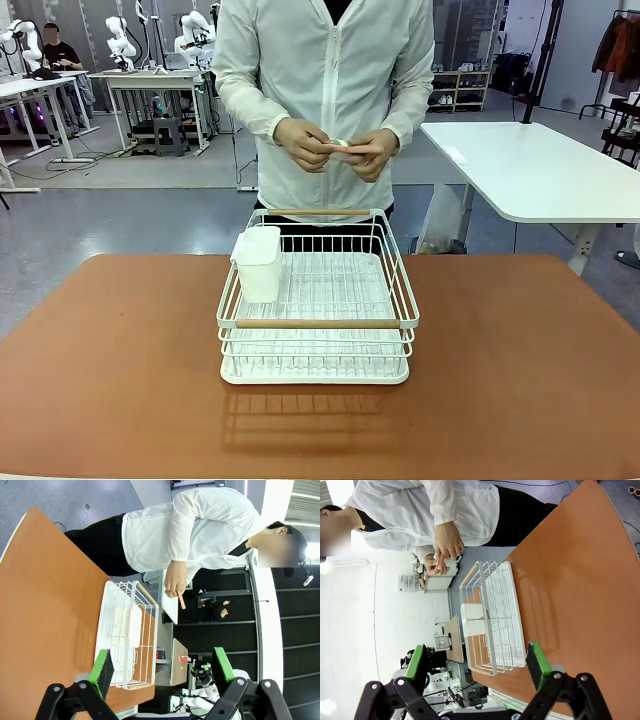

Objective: Clean the table.
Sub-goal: Pick up the Lint Roller when the human hands it over.

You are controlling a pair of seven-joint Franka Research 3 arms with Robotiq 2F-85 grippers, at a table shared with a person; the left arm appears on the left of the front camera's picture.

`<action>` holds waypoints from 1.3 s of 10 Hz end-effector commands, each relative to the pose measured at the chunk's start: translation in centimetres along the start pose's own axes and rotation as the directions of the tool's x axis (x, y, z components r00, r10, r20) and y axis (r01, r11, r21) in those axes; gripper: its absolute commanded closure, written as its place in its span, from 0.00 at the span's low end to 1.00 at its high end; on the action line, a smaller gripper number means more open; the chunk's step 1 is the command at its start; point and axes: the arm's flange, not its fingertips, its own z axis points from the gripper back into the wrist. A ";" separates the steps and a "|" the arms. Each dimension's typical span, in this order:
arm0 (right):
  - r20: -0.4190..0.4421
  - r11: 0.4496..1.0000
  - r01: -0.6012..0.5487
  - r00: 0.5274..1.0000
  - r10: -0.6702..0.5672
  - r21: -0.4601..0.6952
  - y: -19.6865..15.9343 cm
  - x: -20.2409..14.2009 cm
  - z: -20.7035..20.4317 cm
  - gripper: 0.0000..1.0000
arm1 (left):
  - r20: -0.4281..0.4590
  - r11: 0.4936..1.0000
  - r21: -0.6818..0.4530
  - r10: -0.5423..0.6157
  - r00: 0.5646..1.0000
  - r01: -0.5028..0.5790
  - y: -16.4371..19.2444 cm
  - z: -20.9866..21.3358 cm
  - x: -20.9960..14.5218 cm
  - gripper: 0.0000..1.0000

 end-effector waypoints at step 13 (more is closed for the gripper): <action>0.000 1.000 -0.006 1.000 0.006 0.010 0.2 -0.1 0.1 0.00 | 0.004 1.000 -0.010 -0.002 1.000 0.002 -0.2 0.3 0.2 0.00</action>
